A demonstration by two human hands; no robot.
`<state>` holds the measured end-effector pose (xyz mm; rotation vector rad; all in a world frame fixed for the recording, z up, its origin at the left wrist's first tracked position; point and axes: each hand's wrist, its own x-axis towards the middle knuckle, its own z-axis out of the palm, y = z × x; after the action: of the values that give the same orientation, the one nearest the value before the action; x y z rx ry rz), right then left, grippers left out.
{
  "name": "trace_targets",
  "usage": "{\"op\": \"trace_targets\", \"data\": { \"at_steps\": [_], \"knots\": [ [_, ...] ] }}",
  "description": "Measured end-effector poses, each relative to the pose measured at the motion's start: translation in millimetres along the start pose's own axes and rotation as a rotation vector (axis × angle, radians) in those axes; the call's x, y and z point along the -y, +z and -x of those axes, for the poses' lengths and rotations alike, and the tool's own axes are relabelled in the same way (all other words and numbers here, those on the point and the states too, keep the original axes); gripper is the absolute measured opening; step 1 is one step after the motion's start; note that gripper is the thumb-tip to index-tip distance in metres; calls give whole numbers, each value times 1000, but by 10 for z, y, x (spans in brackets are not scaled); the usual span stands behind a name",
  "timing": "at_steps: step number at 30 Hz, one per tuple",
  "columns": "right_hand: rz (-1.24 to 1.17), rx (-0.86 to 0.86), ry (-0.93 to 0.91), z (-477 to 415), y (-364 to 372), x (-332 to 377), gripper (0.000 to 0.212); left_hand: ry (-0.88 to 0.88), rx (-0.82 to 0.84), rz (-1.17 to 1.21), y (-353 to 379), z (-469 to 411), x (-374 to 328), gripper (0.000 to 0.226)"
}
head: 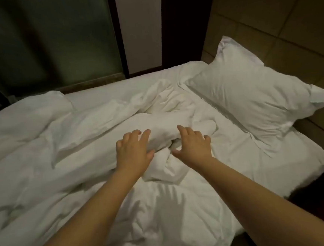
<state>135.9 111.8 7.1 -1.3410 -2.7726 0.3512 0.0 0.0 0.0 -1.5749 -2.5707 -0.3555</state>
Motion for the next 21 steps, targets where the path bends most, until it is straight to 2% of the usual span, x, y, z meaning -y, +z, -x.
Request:
{"op": "trace_targets", "data": {
  "at_steps": [4, 7, 10, 12, 14, 18, 19, 21],
  "knots": [
    [-49, 122, 79, -736, 153, -37, 97, -92, 228, -72, 321, -636, 106, 83],
    [21, 225, 34, -1234, 342, 8, 110, -187, 410, -87, 656, -1035, 320, 105],
    [73, 360, -1, -1636, 598, 62, 113, -315, 556, -42, 1006, -1278, 506, 113],
    [89, 438, 5, -1836, 758, 71, 104, -303, 585, -54, 1209, -1331, 552, 107],
    [79, 503, -22, -2052, 840, 45, 84, -264, 561, -100, 1334, -1401, 586, 96],
    [-91, 551, -165, -2587, 753, -68, 42, -300, 455, 30, 1461, -1753, 753, 56],
    [-169, 500, -172, -2740, 668, -103, 38, -308, 417, 77, 1452, -1854, 775, 49],
    [-297, 191, -136, -3074, 445, -175, 46, -283, 267, 150, 1403, -2032, 790, 36]
  ]
}}
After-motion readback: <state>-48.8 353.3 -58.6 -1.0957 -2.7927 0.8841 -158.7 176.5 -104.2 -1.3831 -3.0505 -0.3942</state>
